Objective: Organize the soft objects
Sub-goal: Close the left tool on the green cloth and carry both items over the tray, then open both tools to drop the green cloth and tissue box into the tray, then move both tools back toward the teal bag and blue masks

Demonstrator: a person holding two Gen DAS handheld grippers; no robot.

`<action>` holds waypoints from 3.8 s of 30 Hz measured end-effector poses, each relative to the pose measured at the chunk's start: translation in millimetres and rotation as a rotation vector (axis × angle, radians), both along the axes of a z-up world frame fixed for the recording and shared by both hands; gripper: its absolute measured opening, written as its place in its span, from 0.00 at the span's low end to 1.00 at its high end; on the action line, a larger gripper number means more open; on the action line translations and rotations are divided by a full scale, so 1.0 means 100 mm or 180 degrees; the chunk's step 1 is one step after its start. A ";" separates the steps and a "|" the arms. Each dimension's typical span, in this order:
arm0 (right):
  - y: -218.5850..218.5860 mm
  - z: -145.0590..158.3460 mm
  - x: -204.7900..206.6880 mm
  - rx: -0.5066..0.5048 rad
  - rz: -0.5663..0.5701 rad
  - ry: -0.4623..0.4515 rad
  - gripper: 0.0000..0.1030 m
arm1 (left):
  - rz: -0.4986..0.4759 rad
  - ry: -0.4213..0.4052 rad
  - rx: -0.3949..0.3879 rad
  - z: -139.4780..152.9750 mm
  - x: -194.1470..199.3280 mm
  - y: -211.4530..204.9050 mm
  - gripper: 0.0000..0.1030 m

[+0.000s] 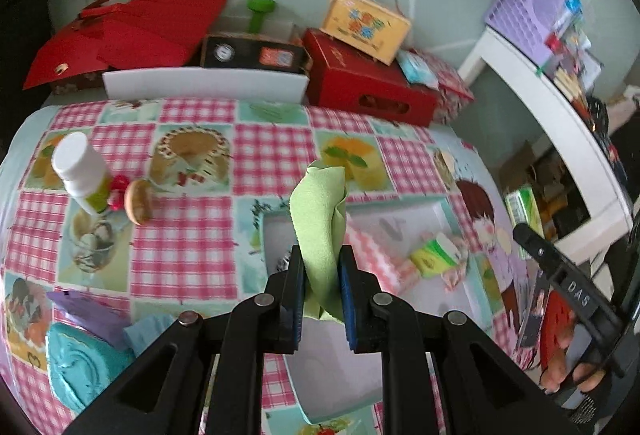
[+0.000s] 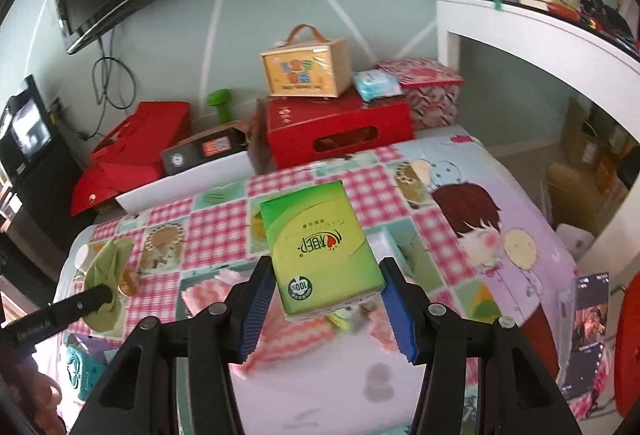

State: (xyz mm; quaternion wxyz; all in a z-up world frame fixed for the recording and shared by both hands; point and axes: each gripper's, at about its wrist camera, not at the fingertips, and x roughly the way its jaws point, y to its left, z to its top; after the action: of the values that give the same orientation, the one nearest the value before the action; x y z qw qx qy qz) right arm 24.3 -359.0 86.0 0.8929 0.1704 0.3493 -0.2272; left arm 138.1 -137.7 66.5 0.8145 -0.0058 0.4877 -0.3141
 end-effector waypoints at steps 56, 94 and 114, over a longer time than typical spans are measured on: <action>-0.10 -0.87 -0.10 0.0150 -0.0034 0.0957 1.00 | 0.0096 0.0264 0.0561 -0.77 -0.18 -0.24 0.88; 0.34 -0.63 0.06 0.0013 0.0287 0.0837 1.00 | 0.0314 -0.0030 0.0638 -0.45 -0.05 0.16 0.89; 0.78 -0.71 0.27 -0.0135 0.0663 0.0937 1.00 | 0.2031 -0.0064 0.0767 -0.29 0.45 2.07 0.89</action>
State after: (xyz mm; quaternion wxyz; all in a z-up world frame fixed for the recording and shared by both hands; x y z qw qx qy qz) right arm 51.5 -280.5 15.1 0.8543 0.0793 0.4871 -0.1633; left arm 183.3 68.9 38.0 0.8714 -0.0588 0.4868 0.0164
